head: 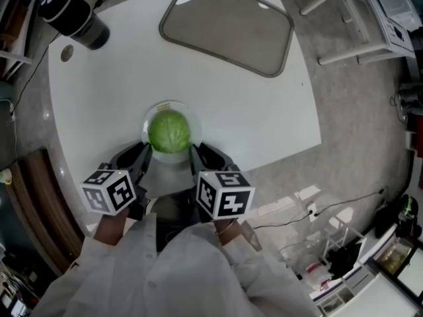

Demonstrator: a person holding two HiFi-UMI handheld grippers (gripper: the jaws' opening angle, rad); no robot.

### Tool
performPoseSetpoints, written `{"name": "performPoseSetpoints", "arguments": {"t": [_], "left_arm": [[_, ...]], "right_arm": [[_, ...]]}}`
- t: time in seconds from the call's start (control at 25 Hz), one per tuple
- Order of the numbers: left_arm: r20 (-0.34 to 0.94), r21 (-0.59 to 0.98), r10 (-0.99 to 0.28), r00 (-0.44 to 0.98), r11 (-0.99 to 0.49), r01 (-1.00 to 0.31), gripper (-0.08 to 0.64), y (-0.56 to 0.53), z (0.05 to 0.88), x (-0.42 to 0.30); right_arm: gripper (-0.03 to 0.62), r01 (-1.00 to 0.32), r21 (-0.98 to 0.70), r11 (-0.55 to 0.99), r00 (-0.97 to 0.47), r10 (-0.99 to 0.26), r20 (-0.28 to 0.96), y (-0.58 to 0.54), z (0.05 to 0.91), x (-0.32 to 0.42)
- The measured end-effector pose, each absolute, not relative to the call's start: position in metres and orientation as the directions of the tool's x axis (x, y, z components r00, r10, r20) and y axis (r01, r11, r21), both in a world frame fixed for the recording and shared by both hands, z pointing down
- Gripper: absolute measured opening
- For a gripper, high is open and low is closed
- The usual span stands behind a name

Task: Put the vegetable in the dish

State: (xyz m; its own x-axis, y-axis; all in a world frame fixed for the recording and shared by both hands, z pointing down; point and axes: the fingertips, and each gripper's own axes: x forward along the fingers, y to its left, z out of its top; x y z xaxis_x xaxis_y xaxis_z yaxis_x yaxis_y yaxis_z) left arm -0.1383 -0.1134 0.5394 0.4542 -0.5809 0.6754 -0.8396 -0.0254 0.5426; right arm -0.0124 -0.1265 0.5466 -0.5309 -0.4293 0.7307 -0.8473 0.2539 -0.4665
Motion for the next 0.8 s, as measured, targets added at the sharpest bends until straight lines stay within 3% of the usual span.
{"name": "performPoseSetpoints", "arguments": {"t": [0.8], "left_arm": [[0.626, 0.515, -0.605, 0.492, -0.153, -0.843, 0.067, -0.126, 0.5, -0.138]], "right_arm": [[0.075, -0.875, -0.434, 0.215, -0.476, -0.548, 0.687, -0.134, 0.505, -0.01]]}}
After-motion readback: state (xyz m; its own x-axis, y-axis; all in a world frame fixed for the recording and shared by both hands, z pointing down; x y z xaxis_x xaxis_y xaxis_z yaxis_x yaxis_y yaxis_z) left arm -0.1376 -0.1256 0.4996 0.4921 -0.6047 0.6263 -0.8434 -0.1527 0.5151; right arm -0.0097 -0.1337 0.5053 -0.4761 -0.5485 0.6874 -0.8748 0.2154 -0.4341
